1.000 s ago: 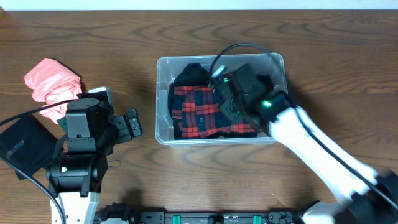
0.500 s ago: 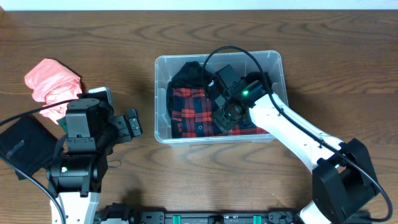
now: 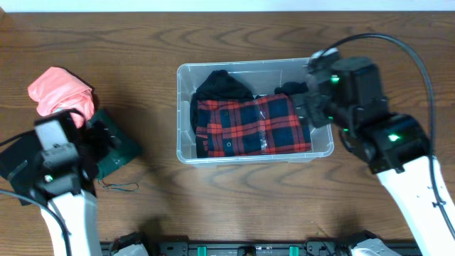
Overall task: Pack container
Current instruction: 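Reach the left gripper to the dark green shirt and grasp it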
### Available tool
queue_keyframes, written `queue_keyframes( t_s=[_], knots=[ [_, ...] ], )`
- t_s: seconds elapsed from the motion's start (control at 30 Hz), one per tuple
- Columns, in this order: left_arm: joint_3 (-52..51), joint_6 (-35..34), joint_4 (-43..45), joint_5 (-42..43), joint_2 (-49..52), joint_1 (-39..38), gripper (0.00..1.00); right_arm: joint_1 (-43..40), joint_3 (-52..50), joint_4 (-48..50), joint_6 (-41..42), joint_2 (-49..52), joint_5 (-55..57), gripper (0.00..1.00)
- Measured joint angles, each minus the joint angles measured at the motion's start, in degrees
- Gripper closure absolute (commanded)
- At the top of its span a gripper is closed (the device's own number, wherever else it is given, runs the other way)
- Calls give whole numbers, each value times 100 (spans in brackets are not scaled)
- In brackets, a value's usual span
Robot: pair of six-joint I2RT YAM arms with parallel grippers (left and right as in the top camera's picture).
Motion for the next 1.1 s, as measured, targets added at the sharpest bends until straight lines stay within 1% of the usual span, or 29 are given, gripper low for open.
queue_keyframes(
  t_s=[0.13,0.23,0.4,0.47,0.53,0.57,0.63,0.73,0.83,0.93,1.03,1.1],
  knots=[
    [2,-57,348,210,879,787,2,-378,-15,-389,90,81,11,1],
    [7,-55,678,380,1648,1180,2,-452,-20,-444,120,101,11,1],
    [11,181,1351,1049,2697,1342,2,-452,-20,-442,153,103,11,1],
    [13,345,1517,1394,3047,1342,0,-452,-20,-442,160,103,11,1],
    [13,501,1637,1720,3366,1342,2,-452,-20,-439,170,103,11,1],
    [13,573,1672,1880,3521,1342,6,-452,-20,-442,173,103,11,1],
    [15,671,1683,2087,3768,1342,22,-452,-20,-442,175,103,9,1],
    [96,756,1641,2275,3917,1357,62,-452,-20,-442,175,103,9,1],
    [122,767,1558,2485,3969,1362,81,-452,-20,-442,175,103,9,1],
    [140,817,1502,2682,3947,1362,94,-452,-20,-444,175,105,9,1],
    [129,861,1429,2929,3818,1355,94,-457,-20,-442,177,105,9,1],
    [92,870,1381,3075,3554,1333,94,-490,-20,-442,179,105,7,1]
  ],
)
